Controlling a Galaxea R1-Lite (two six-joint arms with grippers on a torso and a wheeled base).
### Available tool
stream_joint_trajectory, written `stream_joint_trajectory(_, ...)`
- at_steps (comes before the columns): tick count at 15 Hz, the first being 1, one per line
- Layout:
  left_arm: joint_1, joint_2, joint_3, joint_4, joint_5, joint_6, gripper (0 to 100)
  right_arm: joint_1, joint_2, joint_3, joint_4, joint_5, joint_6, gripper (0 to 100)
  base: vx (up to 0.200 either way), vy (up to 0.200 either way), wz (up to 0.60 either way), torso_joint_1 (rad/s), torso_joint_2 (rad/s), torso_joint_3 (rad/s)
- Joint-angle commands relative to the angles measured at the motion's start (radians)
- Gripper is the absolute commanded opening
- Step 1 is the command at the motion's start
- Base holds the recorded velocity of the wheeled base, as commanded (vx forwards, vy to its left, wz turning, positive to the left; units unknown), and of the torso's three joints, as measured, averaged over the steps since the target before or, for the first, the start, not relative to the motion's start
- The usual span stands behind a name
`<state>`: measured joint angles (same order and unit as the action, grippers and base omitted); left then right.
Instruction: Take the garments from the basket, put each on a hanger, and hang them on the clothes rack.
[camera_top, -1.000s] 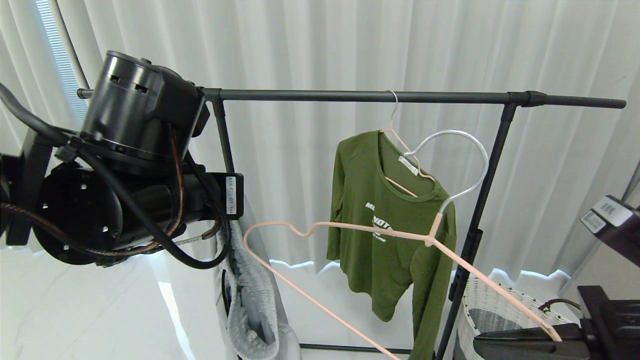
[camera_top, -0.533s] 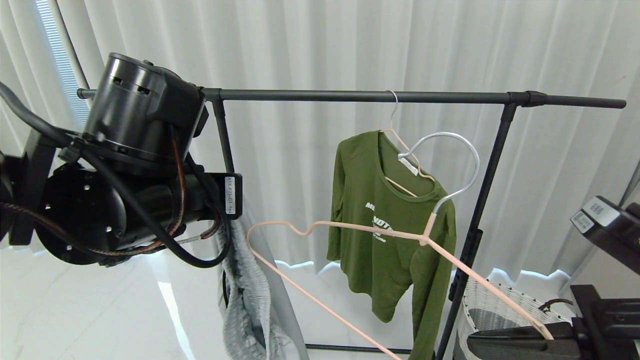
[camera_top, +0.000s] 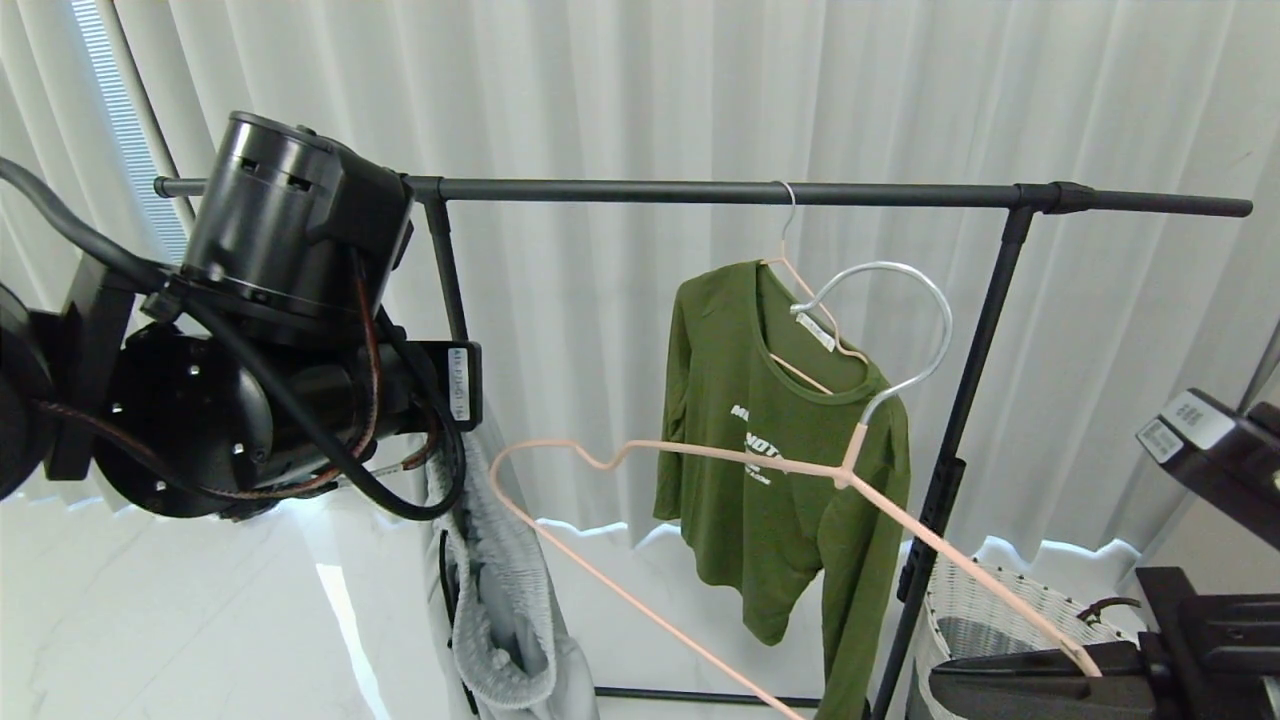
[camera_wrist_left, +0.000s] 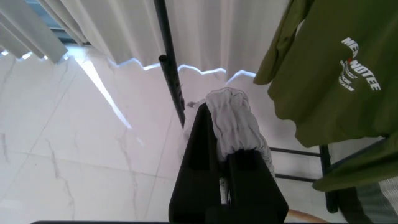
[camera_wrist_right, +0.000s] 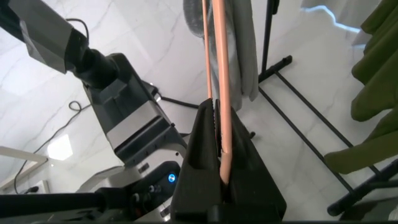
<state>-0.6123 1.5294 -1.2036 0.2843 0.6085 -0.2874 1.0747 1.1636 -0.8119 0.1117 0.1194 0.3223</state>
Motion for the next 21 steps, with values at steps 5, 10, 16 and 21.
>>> stream_joint_trajectory(5, -0.049, -0.005, -0.005, 0.0, 0.004, -0.002, 0, -0.001, 0.105, -0.004, -0.075, -0.006, 0.003, 0, 0.0, 0.0, 0.0, 0.0, 0.0, 0.0)
stream_joint_trajectory(10, -0.092, -0.006, -0.007, 0.0, 0.013, -0.021, 0, -0.013, 0.234, -0.006, -0.228, -0.092, 0.021, 0, 0.0, 0.0, 0.0, 0.0, 0.0, 0.0)
stream_joint_trajectory(16, -0.237, -0.008, -0.02, 0.0, 0.017, -0.147, 0, -0.007, 0.294, -0.006, -0.274, -0.119, 0.03, 0, 0.0, 0.0, 0.0, 0.0, 0.0, 0.0)
stream_joint_trajectory(21, -0.339, -0.008, -0.085, 0.0, 0.016, -0.191, 0, 0.059, 0.364, -0.007, -0.374, -0.121, 0.063, 0, 0.0, 0.0, 0.0, 0.0, 0.0, 0.0)
